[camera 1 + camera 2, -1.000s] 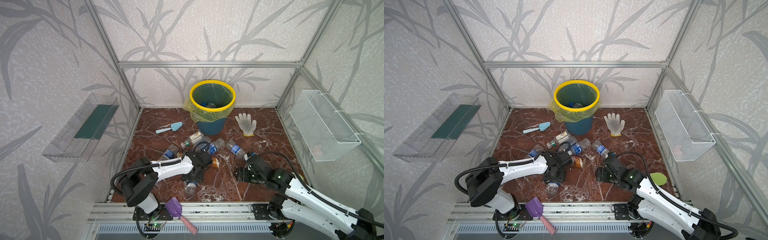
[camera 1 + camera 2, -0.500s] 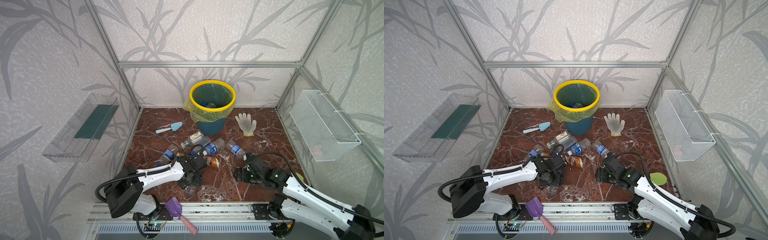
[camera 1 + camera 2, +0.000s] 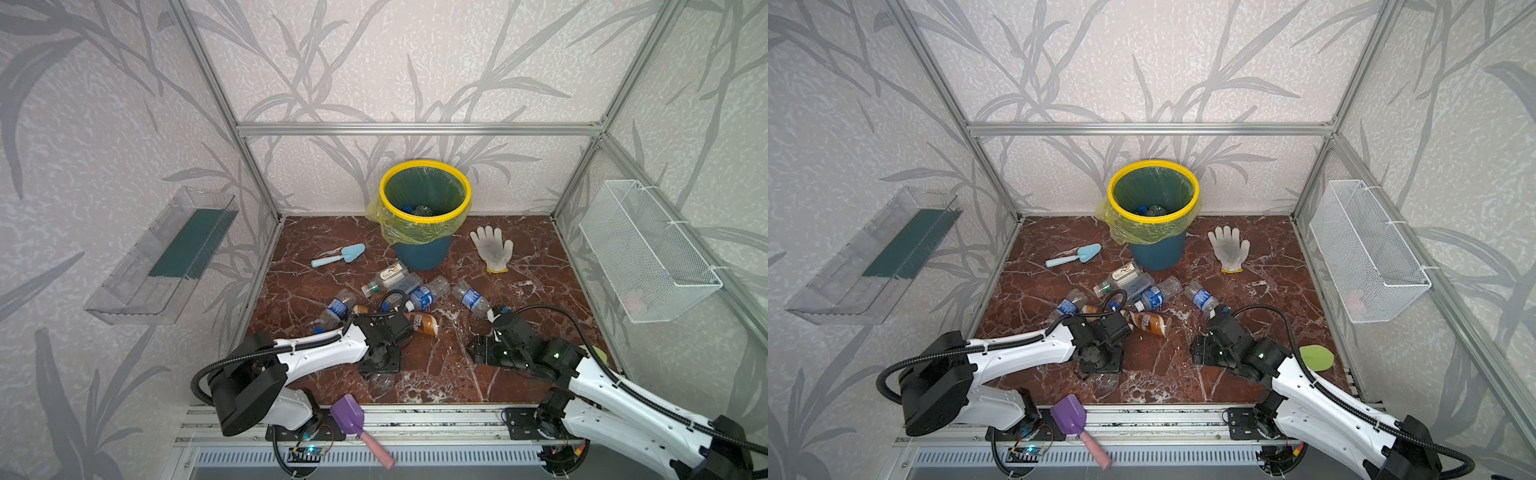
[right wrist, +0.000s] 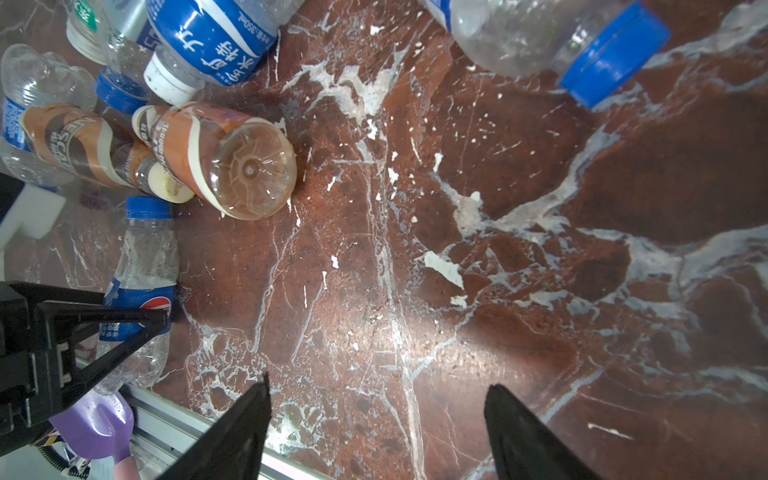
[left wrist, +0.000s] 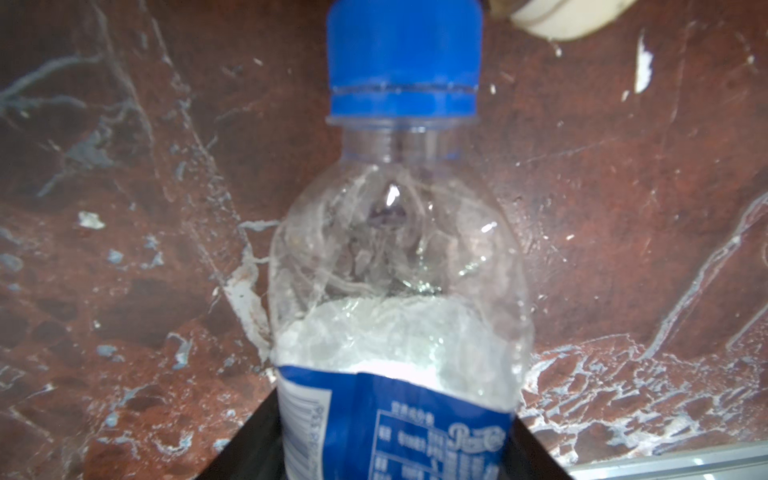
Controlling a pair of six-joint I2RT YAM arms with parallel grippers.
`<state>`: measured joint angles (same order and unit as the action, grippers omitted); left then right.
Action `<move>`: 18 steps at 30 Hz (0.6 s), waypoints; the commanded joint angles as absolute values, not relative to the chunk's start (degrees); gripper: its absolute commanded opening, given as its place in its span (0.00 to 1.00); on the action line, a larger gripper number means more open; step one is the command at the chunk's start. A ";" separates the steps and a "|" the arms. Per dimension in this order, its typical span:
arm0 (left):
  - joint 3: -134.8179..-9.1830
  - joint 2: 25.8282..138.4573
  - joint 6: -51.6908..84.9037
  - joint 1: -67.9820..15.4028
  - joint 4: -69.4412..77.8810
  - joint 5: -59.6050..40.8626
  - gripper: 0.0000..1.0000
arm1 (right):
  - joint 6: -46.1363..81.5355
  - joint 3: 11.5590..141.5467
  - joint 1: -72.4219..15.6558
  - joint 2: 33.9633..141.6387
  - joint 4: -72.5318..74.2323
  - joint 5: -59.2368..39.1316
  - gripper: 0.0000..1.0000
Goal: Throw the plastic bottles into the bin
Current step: 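Lower the left gripper and close it on the blue-label bottle, then lift the blue-label bottle with the left gripper, carry it over the bin, release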
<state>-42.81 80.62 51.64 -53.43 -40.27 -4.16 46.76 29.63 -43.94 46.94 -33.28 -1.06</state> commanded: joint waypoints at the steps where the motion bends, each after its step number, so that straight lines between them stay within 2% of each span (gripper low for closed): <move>1: -41.84 78.63 52.61 -53.61 -41.24 -3.32 0.60 | 45.75 28.66 -44.45 46.38 -29.98 -3.31 0.81; 9: -41.08 73.77 53.53 -53.74 -43.15 -2.08 0.47 | 45.79 28.39 -44.82 47.02 -28.82 -3.43 0.80; 18: -41.73 65.84 52.85 -53.70 -46.93 0.56 0.46 | 45.76 28.27 -44.82 47.54 -27.84 -3.30 0.79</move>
